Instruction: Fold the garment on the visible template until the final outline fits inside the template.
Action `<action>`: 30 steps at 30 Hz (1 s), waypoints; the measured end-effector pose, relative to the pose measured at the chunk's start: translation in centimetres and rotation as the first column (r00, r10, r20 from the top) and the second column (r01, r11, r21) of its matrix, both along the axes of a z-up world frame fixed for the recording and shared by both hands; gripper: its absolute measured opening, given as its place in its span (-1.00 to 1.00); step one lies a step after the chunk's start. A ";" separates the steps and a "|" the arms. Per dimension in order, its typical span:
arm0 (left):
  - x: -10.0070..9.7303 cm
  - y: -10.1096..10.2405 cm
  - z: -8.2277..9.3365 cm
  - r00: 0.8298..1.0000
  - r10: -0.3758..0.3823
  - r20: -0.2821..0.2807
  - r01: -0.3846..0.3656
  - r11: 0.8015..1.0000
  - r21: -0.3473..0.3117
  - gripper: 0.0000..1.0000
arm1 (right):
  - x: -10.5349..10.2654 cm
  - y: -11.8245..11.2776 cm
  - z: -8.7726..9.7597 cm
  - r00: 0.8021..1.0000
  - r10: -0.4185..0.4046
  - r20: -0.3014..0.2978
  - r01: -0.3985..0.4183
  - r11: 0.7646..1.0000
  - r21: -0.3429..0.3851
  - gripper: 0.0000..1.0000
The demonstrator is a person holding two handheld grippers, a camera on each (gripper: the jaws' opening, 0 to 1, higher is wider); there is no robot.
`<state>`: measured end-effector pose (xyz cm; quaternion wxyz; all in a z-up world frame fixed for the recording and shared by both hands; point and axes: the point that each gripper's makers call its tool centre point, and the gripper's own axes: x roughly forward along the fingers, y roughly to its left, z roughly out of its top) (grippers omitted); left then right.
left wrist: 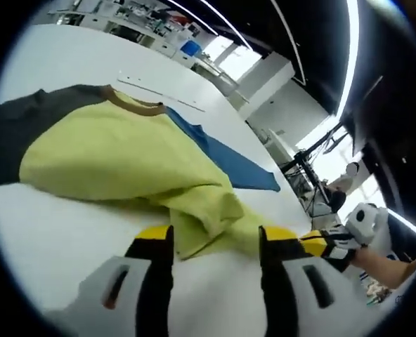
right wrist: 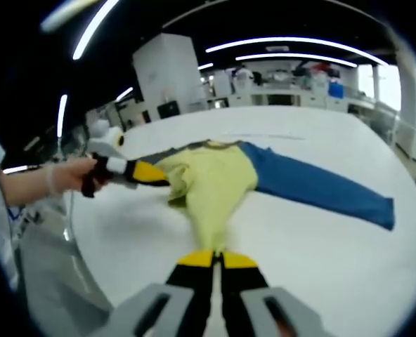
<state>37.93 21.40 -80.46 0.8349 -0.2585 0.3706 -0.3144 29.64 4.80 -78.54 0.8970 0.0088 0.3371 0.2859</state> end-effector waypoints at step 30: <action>-2.6 2.4 0.8 0.992 0.025 -0.124 -0.040 0.992 -0.122 -1.00 | 0.4 -0.1 1.0 0.999 -0.019 0.042 0.018 1.000 0.016 -1.00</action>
